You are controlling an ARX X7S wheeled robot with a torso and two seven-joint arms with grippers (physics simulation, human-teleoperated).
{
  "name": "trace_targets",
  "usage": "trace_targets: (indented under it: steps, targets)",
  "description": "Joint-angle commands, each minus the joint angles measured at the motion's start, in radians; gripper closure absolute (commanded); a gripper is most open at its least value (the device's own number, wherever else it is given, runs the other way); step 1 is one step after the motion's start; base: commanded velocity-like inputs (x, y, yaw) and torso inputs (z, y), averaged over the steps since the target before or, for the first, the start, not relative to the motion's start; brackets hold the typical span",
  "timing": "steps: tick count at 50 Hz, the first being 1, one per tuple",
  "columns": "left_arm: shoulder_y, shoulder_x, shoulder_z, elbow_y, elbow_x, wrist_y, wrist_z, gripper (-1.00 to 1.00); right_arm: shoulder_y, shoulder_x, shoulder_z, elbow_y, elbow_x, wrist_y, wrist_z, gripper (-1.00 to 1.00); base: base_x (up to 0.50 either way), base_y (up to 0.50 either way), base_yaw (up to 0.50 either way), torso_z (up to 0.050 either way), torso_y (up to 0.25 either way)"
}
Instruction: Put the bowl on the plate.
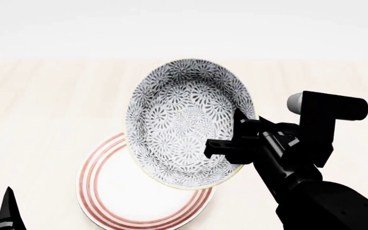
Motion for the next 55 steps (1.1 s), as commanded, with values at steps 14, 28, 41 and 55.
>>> trace_targets:
  steps: [14, 28, 41, 55]
  targets:
    - [-0.001, -0.009, 0.012, 0.008, -0.008, 0.001, -0.007, -1.00, 0.194, -0.177, 0.199, 0.624, 0.313, 0.019, -0.106, 1.00, 0.00, 0.00, 0.00, 0.000, 0.001]
    - [0.003, -0.014, 0.010, -0.013, -0.017, 0.015, 0.000, -1.00, 0.382, -0.253, 0.060, 0.935, 0.173, 0.006, -0.166, 1.00, 0.00, 0.00, 0.00, 0.000, 0.000]
    - [0.020, -0.018, 0.020, 0.009, -0.020, 0.014, -0.007, -1.00, 0.542, -0.359, -0.197, 1.222, -0.128, -0.160, -0.279, 1.00, 0.00, 0.00, 0.00, 0.000, 0.001]
    - [0.028, -0.022, 0.021, 0.018, -0.031, 0.016, -0.012, -1.00, 0.535, -0.440, -0.058, 1.389, -0.345, -0.238, -0.383, 1.00, 0.00, 0.00, 0.00, 0.000, 0.000]
